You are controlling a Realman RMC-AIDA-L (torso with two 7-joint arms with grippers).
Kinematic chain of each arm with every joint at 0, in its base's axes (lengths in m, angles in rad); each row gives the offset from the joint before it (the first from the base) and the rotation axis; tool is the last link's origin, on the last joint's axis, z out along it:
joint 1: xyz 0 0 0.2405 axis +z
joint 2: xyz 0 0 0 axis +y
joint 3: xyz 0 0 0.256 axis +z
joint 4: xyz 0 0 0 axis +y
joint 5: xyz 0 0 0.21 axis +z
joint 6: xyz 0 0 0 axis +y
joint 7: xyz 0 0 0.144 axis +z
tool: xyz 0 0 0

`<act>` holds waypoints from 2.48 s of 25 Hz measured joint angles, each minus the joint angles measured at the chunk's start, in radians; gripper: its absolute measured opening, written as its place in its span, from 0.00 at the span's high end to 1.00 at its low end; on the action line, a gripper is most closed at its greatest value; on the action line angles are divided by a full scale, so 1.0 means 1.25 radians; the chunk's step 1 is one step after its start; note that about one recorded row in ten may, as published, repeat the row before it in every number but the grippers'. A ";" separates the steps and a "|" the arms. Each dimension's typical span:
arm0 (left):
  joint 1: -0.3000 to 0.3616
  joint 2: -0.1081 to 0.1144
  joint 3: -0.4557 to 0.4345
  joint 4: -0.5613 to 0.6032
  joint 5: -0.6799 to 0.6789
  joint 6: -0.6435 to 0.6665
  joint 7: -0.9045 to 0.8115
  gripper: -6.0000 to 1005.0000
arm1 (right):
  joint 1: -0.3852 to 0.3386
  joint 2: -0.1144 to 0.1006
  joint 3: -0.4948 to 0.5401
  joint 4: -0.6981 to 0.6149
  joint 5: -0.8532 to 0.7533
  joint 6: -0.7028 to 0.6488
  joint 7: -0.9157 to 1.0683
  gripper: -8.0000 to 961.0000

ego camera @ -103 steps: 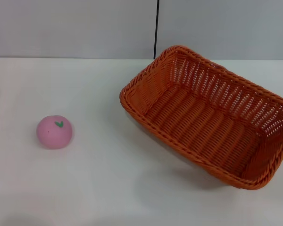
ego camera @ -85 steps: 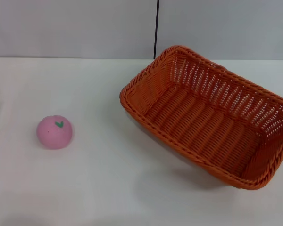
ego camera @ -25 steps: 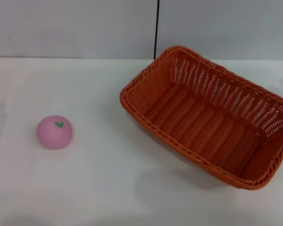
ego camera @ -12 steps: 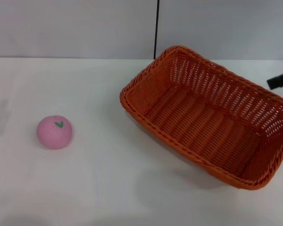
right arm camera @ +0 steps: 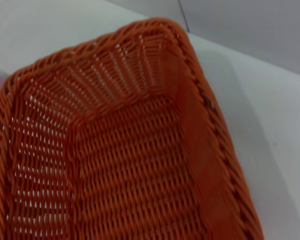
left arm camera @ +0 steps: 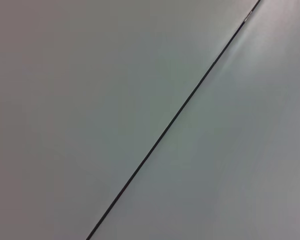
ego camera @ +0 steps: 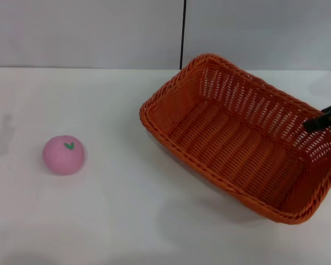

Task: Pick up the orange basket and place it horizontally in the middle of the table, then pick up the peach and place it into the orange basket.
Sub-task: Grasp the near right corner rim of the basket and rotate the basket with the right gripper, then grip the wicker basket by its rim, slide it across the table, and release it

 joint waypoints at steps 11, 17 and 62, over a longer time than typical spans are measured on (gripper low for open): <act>-0.001 0.001 0.000 0.000 0.000 0.012 -0.010 0.26 | -0.011 0.007 -0.002 0.016 -0.017 0.021 -0.014 0.26; -0.001 0.001 0.000 0.000 0.000 0.021 -0.015 0.27 | -0.015 0.008 0.000 0.020 -0.017 0.027 -0.024 0.46; -0.002 0.002 0.000 0.006 0.000 0.020 -0.046 0.29 | -0.009 -0.058 0.088 0.013 0.336 -0.203 -0.205 0.78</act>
